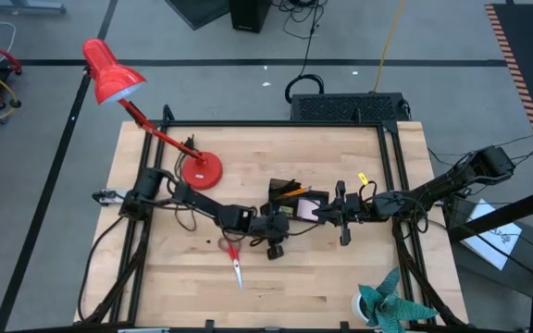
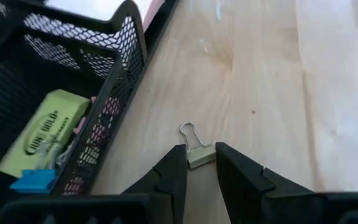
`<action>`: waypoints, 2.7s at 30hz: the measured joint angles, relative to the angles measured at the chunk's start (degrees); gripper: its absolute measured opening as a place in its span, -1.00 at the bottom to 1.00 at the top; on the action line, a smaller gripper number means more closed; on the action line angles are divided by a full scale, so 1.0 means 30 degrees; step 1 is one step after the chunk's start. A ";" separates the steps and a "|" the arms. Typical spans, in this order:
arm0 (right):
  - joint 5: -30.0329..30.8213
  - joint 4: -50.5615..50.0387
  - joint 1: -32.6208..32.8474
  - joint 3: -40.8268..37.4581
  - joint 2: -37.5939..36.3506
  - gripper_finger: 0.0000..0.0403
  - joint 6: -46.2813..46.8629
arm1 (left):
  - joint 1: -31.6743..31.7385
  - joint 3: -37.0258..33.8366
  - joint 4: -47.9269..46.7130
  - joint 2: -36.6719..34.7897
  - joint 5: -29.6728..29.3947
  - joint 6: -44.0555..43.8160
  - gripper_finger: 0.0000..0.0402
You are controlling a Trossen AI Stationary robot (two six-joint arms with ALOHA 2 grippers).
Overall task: Pick and place office supplies into organizer
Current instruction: Put the green binder clip into the black desk organizer, then adjust the black desk organizer
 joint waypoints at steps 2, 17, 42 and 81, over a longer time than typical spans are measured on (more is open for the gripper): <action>0.0007 0.0001 0.0000 0.0000 0.0000 -0.98 -0.0004 | -0.0254 -0.0018 -0.0124 0.0005 -0.0812 0.0805 -0.54; 0.0015 0.0008 0.0003 0.0000 0.0000 -0.98 -0.0004 | -0.0535 -0.0077 0.1218 0.0066 -0.1078 0.1721 -0.54; 0.0029 0.0162 0.0000 0.0000 -0.0007 -0.98 -0.0003 | 0.0338 -0.0060 -0.2772 -0.5157 -0.3169 0.2881 -0.54; -0.0058 0.0307 0.0006 0.0015 -0.0007 -0.98 -0.0004 | 0.0527 -0.0048 -0.2790 -0.3497 -0.4017 0.4245 -0.54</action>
